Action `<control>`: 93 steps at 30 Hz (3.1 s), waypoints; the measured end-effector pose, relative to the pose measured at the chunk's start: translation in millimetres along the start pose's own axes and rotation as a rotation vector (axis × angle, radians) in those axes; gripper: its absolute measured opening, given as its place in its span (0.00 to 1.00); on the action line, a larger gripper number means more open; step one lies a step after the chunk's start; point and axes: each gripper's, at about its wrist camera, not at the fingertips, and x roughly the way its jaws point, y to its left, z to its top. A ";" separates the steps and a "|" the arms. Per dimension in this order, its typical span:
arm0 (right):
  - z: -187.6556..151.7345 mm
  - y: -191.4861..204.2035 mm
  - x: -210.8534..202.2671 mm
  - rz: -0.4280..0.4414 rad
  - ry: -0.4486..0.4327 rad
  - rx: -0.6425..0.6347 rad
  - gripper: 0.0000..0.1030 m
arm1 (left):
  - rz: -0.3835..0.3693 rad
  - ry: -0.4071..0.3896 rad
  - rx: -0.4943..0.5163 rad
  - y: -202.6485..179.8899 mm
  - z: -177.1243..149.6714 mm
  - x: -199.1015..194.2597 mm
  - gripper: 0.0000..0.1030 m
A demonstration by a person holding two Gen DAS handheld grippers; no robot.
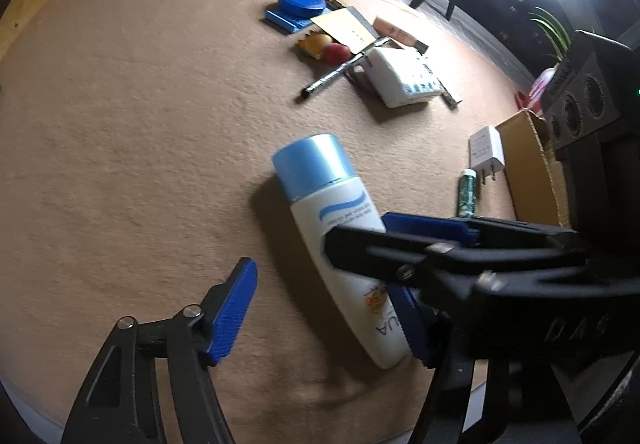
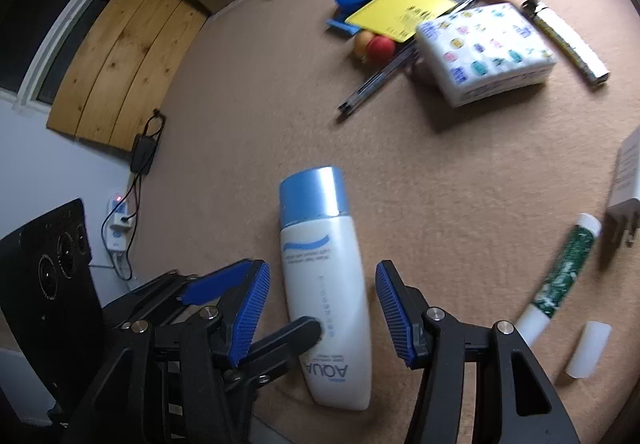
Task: Organize objects
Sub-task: 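Close the right gripper on the sunscreen bottle and lift it, then carry the sunscreen bottle with the right gripper into the cardboard box, then open the right gripper to release the bottle in the box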
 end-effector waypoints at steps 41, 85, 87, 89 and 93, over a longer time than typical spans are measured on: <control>-94.3 -124.1 -228.6 -0.143 -0.380 0.225 0.37 | -0.234 -0.068 0.431 -289.9 6.5 3.7 0.50; 18.6 -80.0 -163.8 -0.135 -0.317 0.089 0.58 | 0.055 -0.189 0.113 -87.4 13.6 -56.2 0.73; 33.1 -75.1 -150.9 -0.144 -0.298 0.080 0.58 | 0.079 -0.197 0.070 -62.8 10.7 -64.0 0.73; 47.1 -71.0 -137.6 -0.148 -0.278 0.077 0.58 | 0.100 -0.203 0.036 -43.1 8.0 -70.7 0.73; 71.7 -70.9 -115.4 -0.156 -0.258 0.105 0.58 | 0.126 -0.214 -0.008 -14.4 4.1 -82.7 0.73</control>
